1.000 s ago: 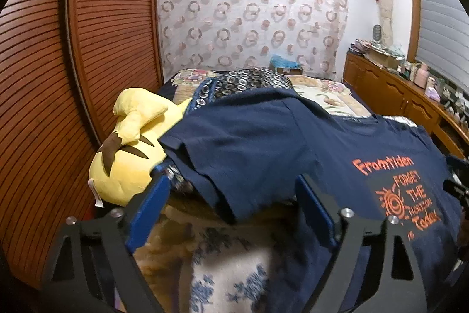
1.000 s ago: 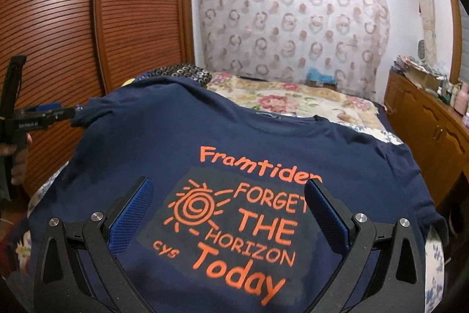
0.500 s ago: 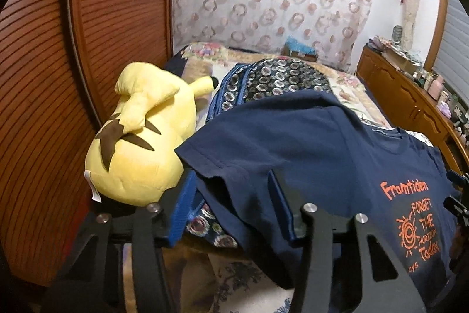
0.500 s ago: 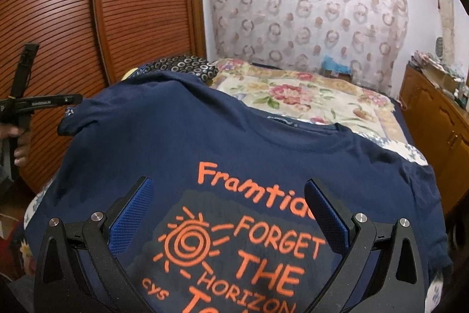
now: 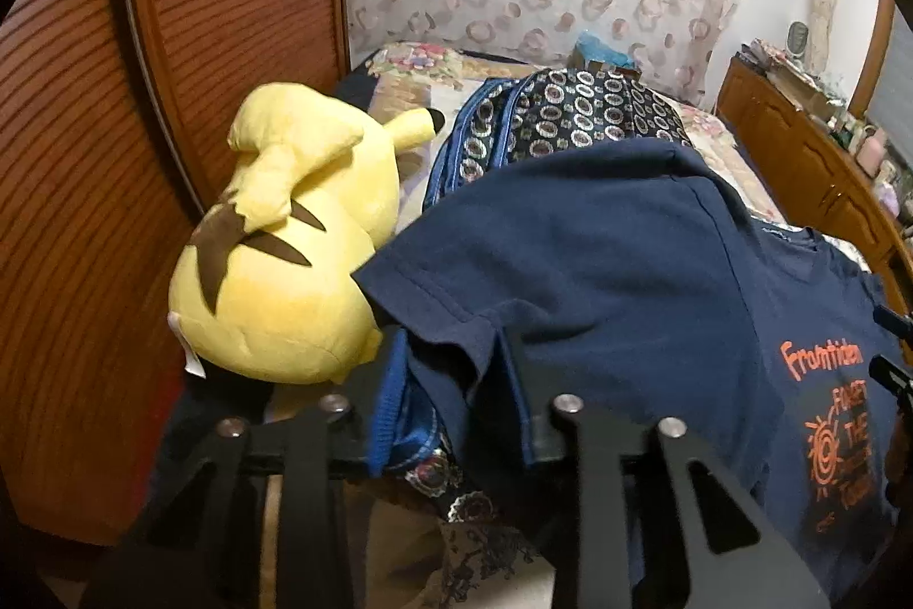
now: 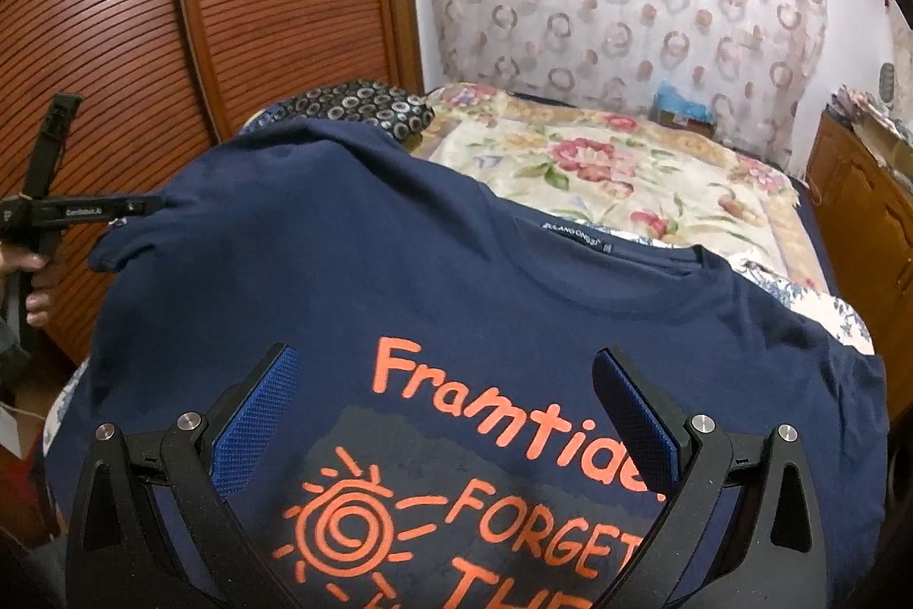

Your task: Fold small clothes

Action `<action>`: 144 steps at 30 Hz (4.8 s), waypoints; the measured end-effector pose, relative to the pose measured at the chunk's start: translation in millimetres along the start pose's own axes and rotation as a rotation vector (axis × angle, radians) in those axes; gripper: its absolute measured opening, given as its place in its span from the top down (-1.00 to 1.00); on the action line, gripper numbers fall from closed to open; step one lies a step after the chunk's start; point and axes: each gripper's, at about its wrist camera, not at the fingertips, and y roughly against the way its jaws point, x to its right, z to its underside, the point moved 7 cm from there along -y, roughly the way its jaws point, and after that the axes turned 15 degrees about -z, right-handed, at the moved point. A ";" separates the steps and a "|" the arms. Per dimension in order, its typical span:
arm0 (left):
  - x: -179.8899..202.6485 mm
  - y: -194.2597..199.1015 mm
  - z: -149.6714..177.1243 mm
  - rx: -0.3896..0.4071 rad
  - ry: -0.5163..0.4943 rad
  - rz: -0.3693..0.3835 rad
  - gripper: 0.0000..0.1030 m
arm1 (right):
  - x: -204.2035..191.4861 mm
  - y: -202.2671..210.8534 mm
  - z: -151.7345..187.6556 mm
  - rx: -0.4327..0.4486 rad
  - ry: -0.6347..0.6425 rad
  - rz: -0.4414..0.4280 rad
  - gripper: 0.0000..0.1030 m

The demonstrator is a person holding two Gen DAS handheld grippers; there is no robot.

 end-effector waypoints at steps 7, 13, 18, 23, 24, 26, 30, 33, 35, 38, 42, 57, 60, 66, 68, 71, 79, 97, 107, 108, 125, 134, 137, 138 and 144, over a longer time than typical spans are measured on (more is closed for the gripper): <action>9.3 11.9 -12.6 0.053 -0.055 -0.023 0.81 | 19.4 -3.6 6.6 -0.006 -0.041 0.003 -1.00; 19.5 28.6 -32.0 0.122 -0.068 -0.007 0.95 | 30.9 -1.7 10.5 -0.003 -0.064 0.013 -1.00; 45.2 51.8 -53.1 0.178 -0.081 0.064 0.96 | 37.4 4.5 9.5 0.011 -0.069 0.030 -1.00; 90.2 72.8 -72.9 0.214 -0.126 0.170 0.96 | 46.3 17.4 7.8 0.042 -0.085 0.051 -1.00; 100.7 76.1 -75.8 0.220 -0.139 0.190 0.96 | 47.1 18.9 7.7 0.047 -0.088 0.054 -1.00; 123.8 81.6 -79.2 0.230 -0.171 0.228 0.96 | 49.6 22.7 7.3 0.057 -0.096 0.062 -1.00; 163.0 85.1 -81.3 0.212 -0.247 0.275 0.89 | 52.2 28.7 7.4 0.069 -0.105 0.072 -1.00; 171.9 80.8 -79.1 0.191 -0.263 0.292 0.73 | 52.2 31.3 7.6 0.068 -0.099 0.078 -1.00; 170.3 81.5 -78.2 0.181 -0.254 0.314 0.62 | 53.4 32.1 7.7 0.068 -0.098 0.081 -1.00; 163.1 87.5 -75.5 0.189 -0.243 0.312 0.47 | 55.9 30.9 7.3 0.065 -0.102 0.083 -1.00; 149.5 90.9 -71.0 0.200 -0.231 0.298 0.24 | 55.1 22.7 4.1 0.059 -0.097 0.076 -1.00; 80.4 63.3 -29.2 0.136 -0.104 0.217 -0.10 | -9.3 -40.2 -62.1 0.033 0.023 -0.163 -0.45; 68.1 59.8 -25.1 0.129 -0.087 0.187 -0.10 | -28.0 -59.8 -81.5 0.021 0.057 -0.232 -0.21; 55.4 55.5 -18.8 0.124 -0.068 0.169 -0.10 | -39.4 -103.4 -93.1 -0.051 0.070 -0.268 0.11; 53.0 53.2 -17.3 0.122 -0.063 0.169 -0.10 | -40.1 -111.6 -92.4 -0.070 0.071 -0.270 0.25; 51.9 51.4 -15.9 0.120 -0.059 0.170 -0.10 | -38.6 -120.4 -89.7 -0.095 0.088 -0.266 0.70; 52.7 50.5 -15.8 0.120 -0.059 0.173 -0.10 | -1.0 -98.1 -93.0 -0.020 0.066 -0.159 0.98; 52.2 52.7 -13.5 0.126 -0.065 0.161 -0.10 | -18.4 -74.5 -89.3 0.001 0.067 -0.098 0.05; 53.0 55.2 -7.9 0.123 -0.067 0.166 -0.10 | -41.9 -64.3 -64.9 -0.028 0.074 -0.171 0.03; 54.1 55.3 -7.5 0.123 -0.069 0.168 -0.10 | -41.8 -63.8 -58.3 -0.040 0.077 -0.169 0.03; 102.3 65.3 -7.5 0.142 -0.127 0.235 -0.10 | 47.7 1.8 10.8 -0.069 -0.043 0.001 0.02; 166.7 63.8 3.8 0.122 -0.208 0.314 -0.10 | 133.5 98.9 50.6 0.010 -0.193 0.187 -0.17; 189.8 59.7 9.8 0.104 -0.245 0.340 -0.10 | 161.4 132.5 70.9 0.024 -0.248 0.264 -0.23; 197.9 58.4 11.9 0.098 -0.259 0.349 -0.10 | 168.8 141.3 76.9 0.027 -0.262 0.285 -0.23; 238.4 48.1 26.5 0.053 -0.333 0.380 -0.10 | 210.0 195.2 118.5 0.027 -0.357 0.416 -0.23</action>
